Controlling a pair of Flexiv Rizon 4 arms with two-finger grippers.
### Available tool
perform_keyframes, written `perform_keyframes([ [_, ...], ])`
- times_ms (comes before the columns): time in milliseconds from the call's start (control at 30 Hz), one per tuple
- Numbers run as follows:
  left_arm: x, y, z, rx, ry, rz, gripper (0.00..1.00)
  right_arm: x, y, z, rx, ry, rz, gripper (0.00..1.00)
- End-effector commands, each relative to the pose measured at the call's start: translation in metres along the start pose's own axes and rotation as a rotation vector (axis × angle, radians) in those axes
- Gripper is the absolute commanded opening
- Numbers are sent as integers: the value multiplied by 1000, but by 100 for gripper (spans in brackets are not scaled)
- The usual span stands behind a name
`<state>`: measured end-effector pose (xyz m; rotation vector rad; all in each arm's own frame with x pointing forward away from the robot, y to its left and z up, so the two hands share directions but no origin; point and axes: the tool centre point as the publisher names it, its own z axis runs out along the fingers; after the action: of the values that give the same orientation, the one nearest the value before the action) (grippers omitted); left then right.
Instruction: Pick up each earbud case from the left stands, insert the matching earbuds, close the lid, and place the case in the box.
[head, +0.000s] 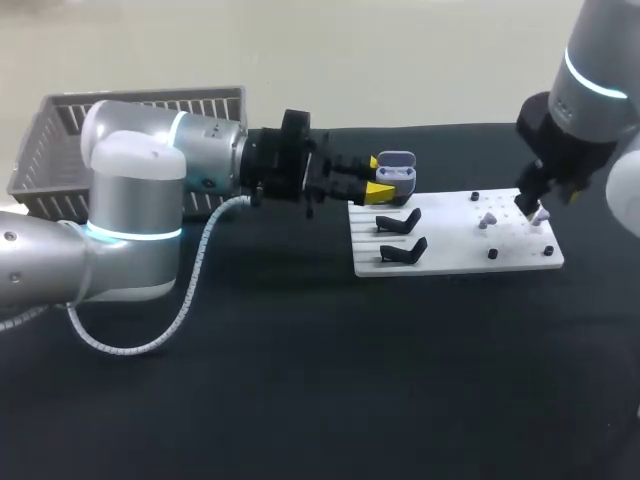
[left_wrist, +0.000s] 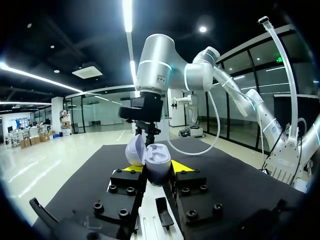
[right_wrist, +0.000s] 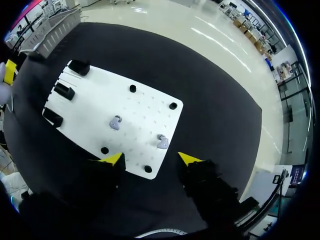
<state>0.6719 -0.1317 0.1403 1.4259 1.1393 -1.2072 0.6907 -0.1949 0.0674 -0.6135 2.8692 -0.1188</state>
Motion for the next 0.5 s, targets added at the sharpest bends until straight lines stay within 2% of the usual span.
perform_keyframes([
  [33,1,0,0,-3,-2,2,0,-5,-2,9,-6,8,-1,49],
  [267,1,0,0,-3,-2,2,0,-6,-5,21,-10,19,-1,41],
  [500,1,0,0,-3,-2,2,0,-7,-9,28,-12,22,13,43],
])
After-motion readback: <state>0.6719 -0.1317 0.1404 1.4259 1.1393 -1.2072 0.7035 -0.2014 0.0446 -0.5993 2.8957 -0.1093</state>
